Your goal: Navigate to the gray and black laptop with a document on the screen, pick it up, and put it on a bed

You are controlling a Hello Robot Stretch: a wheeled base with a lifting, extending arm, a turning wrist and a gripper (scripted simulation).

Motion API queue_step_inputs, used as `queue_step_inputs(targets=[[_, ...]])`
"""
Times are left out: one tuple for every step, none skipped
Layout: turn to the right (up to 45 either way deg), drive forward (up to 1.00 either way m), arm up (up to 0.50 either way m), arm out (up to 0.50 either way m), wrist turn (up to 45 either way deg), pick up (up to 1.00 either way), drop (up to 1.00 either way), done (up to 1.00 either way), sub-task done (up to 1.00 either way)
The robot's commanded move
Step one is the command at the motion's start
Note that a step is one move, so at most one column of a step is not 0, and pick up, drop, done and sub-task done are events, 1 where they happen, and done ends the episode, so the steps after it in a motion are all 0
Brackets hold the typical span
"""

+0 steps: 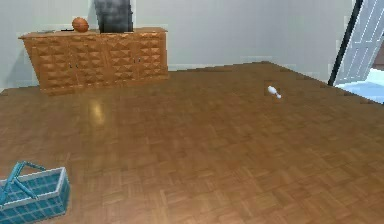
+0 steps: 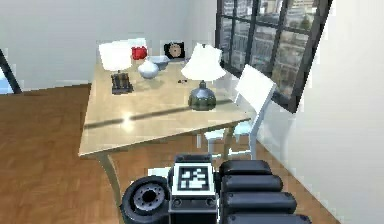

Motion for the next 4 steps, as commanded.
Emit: queue_step_inputs(targets=[[-18.0,0.00,0.00,0.00,0.0,0.00,0.00,0.00,0.00],[0.0,0.15,0.00,0.00,0.0,0.00,0.00,0.00,0.00],[42.0,0.00,0.00,0.00,0.0,0.00,0.00,0.00,0.00],[-36.0,0.00,0.00,0.00,0.0,0.00,0.00,0.00,0.00]])
